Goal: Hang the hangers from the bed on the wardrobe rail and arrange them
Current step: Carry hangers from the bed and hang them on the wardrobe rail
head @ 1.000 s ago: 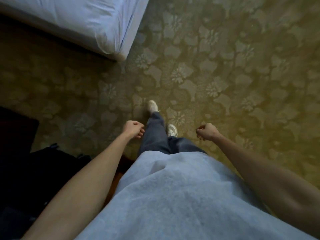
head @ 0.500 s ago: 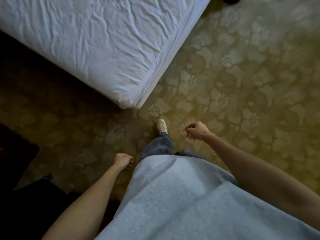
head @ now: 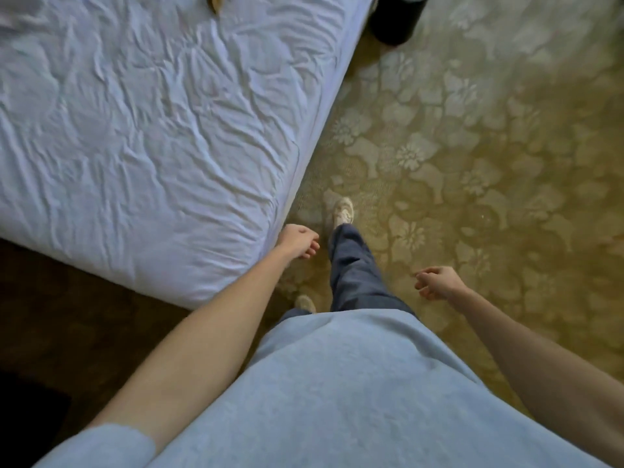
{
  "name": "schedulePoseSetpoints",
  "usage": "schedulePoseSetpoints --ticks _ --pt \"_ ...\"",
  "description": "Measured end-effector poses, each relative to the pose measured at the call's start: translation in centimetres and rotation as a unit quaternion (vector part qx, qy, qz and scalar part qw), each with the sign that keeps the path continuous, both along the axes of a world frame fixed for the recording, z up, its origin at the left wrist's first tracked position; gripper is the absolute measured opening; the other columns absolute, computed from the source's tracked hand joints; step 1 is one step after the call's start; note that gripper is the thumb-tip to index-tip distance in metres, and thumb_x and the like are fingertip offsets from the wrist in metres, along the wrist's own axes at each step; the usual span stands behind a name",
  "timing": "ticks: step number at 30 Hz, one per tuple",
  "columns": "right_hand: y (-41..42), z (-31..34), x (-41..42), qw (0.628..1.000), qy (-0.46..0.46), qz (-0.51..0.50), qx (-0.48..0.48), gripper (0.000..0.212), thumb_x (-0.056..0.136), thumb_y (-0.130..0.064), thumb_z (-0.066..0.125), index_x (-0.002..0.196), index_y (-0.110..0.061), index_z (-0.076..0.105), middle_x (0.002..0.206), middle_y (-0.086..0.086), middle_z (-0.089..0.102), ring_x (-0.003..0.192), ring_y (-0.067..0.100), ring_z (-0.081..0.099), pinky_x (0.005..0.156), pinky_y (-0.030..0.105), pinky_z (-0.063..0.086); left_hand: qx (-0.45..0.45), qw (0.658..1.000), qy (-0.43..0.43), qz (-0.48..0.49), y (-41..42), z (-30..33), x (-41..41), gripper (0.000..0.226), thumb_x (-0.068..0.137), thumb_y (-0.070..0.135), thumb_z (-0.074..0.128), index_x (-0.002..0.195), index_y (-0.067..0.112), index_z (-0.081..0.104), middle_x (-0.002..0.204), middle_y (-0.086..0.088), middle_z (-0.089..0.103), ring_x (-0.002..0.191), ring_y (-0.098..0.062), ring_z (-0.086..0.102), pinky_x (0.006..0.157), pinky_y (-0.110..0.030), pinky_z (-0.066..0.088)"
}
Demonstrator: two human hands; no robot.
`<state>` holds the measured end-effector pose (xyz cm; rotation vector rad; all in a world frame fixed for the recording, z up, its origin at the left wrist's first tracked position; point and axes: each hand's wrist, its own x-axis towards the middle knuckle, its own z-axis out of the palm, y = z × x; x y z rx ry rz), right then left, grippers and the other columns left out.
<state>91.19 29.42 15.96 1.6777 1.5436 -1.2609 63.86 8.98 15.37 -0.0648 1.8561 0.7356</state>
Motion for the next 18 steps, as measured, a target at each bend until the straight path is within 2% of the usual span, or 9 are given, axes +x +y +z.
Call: schedulePoseSetpoints --ticks 3,5,9,11,14,16,18 --pt "5.0 -0.6 -2.7 0.999 -0.032 0.012 -0.013 0.023 0.098 -0.011 0.057 0.109 0.006 0.067 0.078 0.017 0.068 0.052 0.021 0.055 0.044 0.023 0.045 0.000 1.000 0.010 -0.019 5.8 1.0 -4.7 0.019 0.098 0.018 0.058 0.101 0.004 0.071 0.088 -0.011 0.074 0.068 -0.016 0.067 0.055 -0.023 0.051" --pt "7.9 -0.7 -5.7 0.998 -0.047 0.036 -0.017 0.022 0.097 -0.010 0.057 0.104 0.008 0.068 0.073 0.015 0.068 0.050 0.020 0.054 0.043 0.023 0.046 -0.018 1.000 0.014 -0.021 8.3 2.0 -7.4 0.019 0.098 0.016 0.057 0.098 0.004 0.071 0.083 -0.010 0.073 0.062 -0.014 0.064 0.051 -0.021 0.049" --pt "13.1 -0.5 -15.1 0.994 -0.016 0.102 -0.019 0.025 0.095 -0.015 0.058 0.093 0.004 0.074 0.077 0.015 0.074 0.060 0.023 0.063 0.061 0.035 0.057 -0.034 0.999 0.031 -0.014 11.7 2.8 -13.3 0.019 0.096 0.012 0.057 0.088 0.004 0.071 0.074 -0.008 0.070 0.053 -0.013 0.059 0.045 -0.019 0.048" --pt "14.5 0.6 -20.9 0.989 0.008 0.144 -0.016 0.021 0.095 -0.015 0.058 0.092 -0.001 0.073 0.079 0.012 0.074 0.062 0.021 0.063 0.058 0.031 0.056 -0.047 0.998 0.043 0.015 11.9 3.2 -15.8 0.020 0.096 0.012 0.057 0.086 0.001 0.071 0.071 -0.008 0.069 0.052 -0.014 0.059 0.043 -0.018 0.048" --pt "15.9 1.9 -30.7 0.975 0.053 0.214 -0.020 0.018 0.094 -0.014 0.056 0.094 -0.009 0.073 0.078 0.007 0.073 0.061 0.016 0.064 0.056 0.026 0.055 -0.074 0.995 0.028 0.067 10.8 2.5 -19.0 0.023 0.096 0.014 0.059 0.079 0.004 0.070 0.072 -0.011 0.069 0.053 -0.017 0.059 0.050 -0.024 0.052" --pt "16.6 1.9 -36.9 0.965 0.074 0.250 -0.029 0.020 0.091 -0.012 0.055 0.095 -0.008 0.074 0.081 0.008 0.075 0.062 0.015 0.065 0.058 0.026 0.056 -0.103 0.989 0.012 0.104 9.4 1.4 -20.7 0.023 0.094 0.014 0.060 0.077 0.004 0.071 0.069 -0.011 0.070 0.054 -0.019 0.061 0.056 -0.030 0.055" --pt "17.2 1.6 -42.8 0.954 0.092 0.284 -0.038 0.020 0.088 -0.012 0.055 0.094 -0.007 0.074 0.084 0.011 0.075 0.064 0.016 0.066 0.063 0.030 0.058 -0.135 0.982 -0.009 0.128 8.1 0.3 -21.9 0.022 0.093 0.013 0.060 0.078 0.002 0.072 0.065 -0.011 0.069 0.053 -0.019 0.061 0.054 -0.028 0.054"
